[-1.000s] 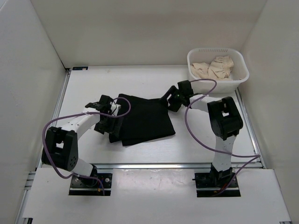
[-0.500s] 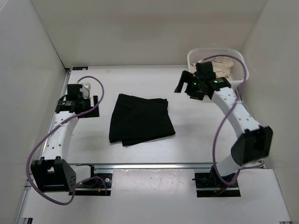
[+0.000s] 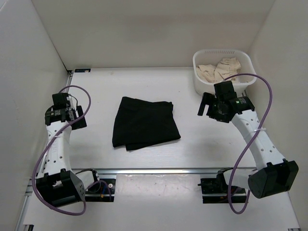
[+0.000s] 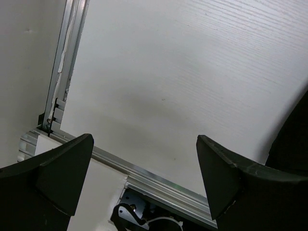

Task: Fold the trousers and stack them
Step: Fold the trousers

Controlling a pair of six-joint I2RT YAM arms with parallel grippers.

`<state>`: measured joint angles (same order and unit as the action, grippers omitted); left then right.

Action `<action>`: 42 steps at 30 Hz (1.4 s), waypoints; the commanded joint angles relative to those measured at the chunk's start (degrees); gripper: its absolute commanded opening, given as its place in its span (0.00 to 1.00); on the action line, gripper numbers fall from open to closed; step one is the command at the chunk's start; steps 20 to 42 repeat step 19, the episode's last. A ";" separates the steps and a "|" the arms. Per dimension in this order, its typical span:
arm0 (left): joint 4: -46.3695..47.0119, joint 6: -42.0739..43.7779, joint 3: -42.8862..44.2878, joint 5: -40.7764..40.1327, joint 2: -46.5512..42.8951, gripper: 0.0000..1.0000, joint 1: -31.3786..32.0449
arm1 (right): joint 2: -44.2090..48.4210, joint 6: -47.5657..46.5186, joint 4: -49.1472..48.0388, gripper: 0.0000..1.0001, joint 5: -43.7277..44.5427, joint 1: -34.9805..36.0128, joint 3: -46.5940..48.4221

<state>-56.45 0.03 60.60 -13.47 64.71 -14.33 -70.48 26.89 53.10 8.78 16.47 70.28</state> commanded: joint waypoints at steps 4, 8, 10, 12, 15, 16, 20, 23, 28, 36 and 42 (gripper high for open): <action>-0.16 -0.03 1.80 0.48 -2.13 1.00 -1.05 | 1.66 -1.14 -0.28 0.99 1.95 -0.30 -0.93; -0.16 -0.03 1.80 -0.76 -2.66 1.00 -1.05 | 1.66 -1.14 -0.28 0.99 3.00 -0.30 -0.94; -0.16 -0.03 1.80 -0.76 -3.18 1.00 -1.05 | 1.66 -1.67 -0.28 0.99 3.00 -0.30 -0.94; -0.16 -0.03 1.28 -0.76 -3.18 1.00 -1.05 | 2.19 -1.67 -0.28 0.99 3.53 -0.30 -0.94; -0.16 -0.03 1.28 -0.76 -3.18 1.00 -1.05 | 2.19 -2.19 -0.28 0.99 4.14 -0.30 -0.94; -0.16 -0.03 1.28 -0.76 -3.18 1.00 -1.05 | 2.80 -2.20 -0.28 0.99 4.93 -0.30 -0.94; -0.16 -0.03 1.80 -0.76 -3.18 1.00 -1.05 | 3.50 -2.20 -1.68 0.99 5.46 -0.30 -1.46; -0.16 -0.03 1.80 -0.76 -3.18 1.00 -1.05 | 3.50 -2.20 -1.68 0.99 5.46 -0.30 -1.46; -0.16 -0.03 1.80 -0.76 -3.18 1.00 -1.05 | 3.50 -2.20 -1.68 0.99 5.46 -0.30 -1.46; -0.16 -0.03 1.80 -0.76 -3.18 1.00 -1.05 | 3.50 -2.20 -1.68 0.99 5.46 -0.30 -1.46; -0.16 -0.03 1.80 -0.76 -3.18 1.00 -1.05 | 3.50 -2.20 -1.68 0.99 5.46 -0.30 -1.46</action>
